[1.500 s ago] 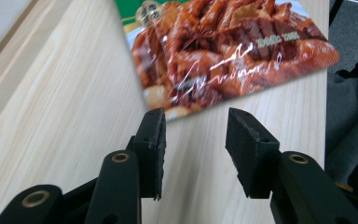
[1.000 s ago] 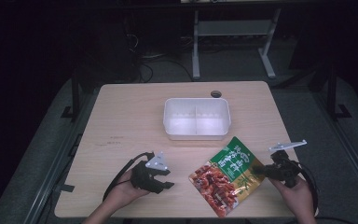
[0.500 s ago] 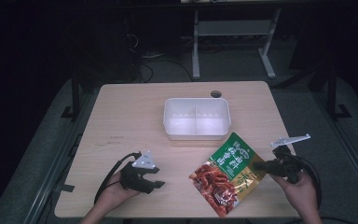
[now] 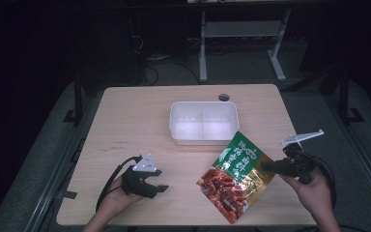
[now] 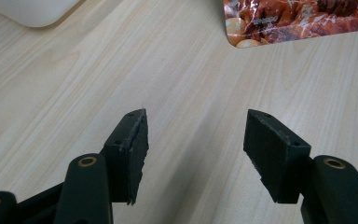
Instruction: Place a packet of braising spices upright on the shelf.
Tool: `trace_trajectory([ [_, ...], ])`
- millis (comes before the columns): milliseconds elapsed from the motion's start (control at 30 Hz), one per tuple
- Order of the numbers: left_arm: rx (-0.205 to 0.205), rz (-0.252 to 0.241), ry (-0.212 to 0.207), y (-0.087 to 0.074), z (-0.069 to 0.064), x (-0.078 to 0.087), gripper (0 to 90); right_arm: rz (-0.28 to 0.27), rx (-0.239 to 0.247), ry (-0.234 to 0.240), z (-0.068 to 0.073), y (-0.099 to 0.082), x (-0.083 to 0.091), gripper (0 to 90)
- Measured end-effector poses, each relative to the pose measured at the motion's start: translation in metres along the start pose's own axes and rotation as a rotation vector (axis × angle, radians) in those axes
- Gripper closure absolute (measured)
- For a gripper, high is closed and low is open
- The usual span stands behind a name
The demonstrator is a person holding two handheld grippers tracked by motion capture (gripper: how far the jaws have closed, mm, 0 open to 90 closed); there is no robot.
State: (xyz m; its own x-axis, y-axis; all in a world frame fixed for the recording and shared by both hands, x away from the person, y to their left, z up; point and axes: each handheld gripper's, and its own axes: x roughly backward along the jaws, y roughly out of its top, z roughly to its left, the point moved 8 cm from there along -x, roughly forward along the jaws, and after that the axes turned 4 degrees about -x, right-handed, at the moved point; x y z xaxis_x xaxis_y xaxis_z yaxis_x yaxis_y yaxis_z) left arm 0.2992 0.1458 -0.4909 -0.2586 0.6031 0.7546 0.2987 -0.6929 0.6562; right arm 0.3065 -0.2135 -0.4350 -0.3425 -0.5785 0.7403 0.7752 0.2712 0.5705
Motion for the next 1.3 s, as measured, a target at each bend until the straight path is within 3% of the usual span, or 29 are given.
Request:
trace_trajectory([
  [133, 0.013, -0.003, 0.005, -0.001, 0.003, 0.001, 38.6, 0.001, 0.011, 0.017, 0.006, 0.007, 0.006, 89.7],
  [733, -0.005, 0.023, 0.022, -0.006, 0.007, -0.002, 36.9, -0.015, 0.110, 0.049, 0.039, 0.042, 0.034, 89.8],
  [933, 0.011, 0.015, 0.030, -0.008, 0.013, 0.000, 36.2, -0.015, 0.153, 0.065, 0.053, 0.053, 0.041, 89.9],
  [1167, 0.016, 0.010, 0.035, -0.009, 0.015, 0.000, 35.6, -0.008, 0.196, 0.072, 0.067, 0.066, 0.045, 90.0],
  [1300, 0.019, 0.007, 0.038, -0.009, 0.015, 0.001, 35.3, -0.004, 0.210, 0.051, 0.070, 0.074, 0.048, 90.0],
])
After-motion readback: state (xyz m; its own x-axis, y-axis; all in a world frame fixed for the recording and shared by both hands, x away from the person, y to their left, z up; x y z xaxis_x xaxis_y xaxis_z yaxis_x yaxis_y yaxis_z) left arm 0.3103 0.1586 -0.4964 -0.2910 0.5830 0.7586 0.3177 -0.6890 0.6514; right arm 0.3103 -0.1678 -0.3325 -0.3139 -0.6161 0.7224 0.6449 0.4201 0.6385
